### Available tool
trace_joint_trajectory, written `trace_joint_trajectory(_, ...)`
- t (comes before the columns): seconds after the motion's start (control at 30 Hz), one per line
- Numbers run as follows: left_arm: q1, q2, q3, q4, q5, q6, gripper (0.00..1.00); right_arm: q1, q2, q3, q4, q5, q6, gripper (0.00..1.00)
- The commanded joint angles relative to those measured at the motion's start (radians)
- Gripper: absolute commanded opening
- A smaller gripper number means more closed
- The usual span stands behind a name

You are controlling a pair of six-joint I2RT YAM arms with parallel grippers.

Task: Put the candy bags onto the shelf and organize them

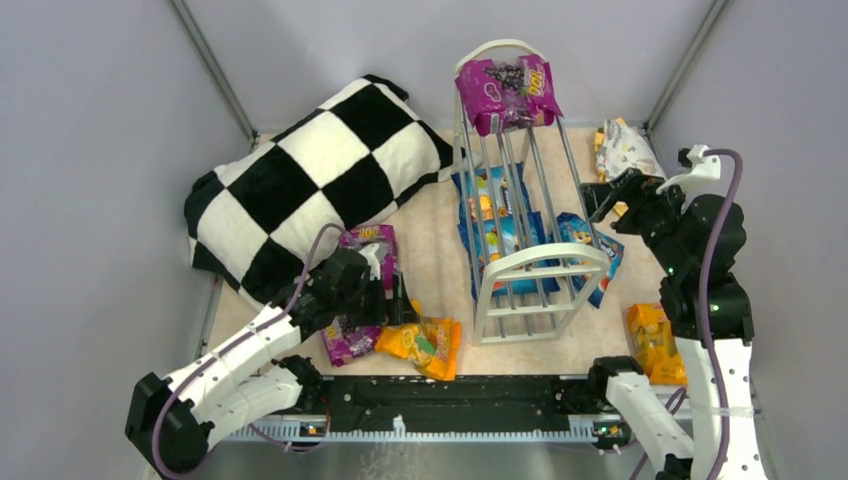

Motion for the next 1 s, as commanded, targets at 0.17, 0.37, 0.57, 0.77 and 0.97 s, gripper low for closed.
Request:
trace_joint_trajectory(0.17,-0.002,0.06,-0.067,0.126,0.296,0.035,0.99,0.007,0.057,0.023,0.04,0.041,-0.003,0.88)
trace_joint_trajectory(0.37,-0.001,0.053,-0.073,0.1,0.269,0.066,0.99,0.007,0.091,0.022,0.053,0.033,0.005,0.88)
trace_joint_trajectory(0.57,0.0,0.082,-0.133,0.237,0.271,-0.013,0.95,0.008,0.127,0.011,0.072,-0.007,0.022,0.88)
trace_joint_trajectory(0.77,0.002,0.057,-0.115,0.255,0.139,-0.077,0.75,0.007,0.134,-0.004,0.095,-0.018,0.033,0.88)
trace_joint_trajectory(0.97,0.012,0.039,-0.086,0.273,0.119,-0.109,0.56,0.007,0.155,0.014,0.075,-0.024,0.029,0.88)
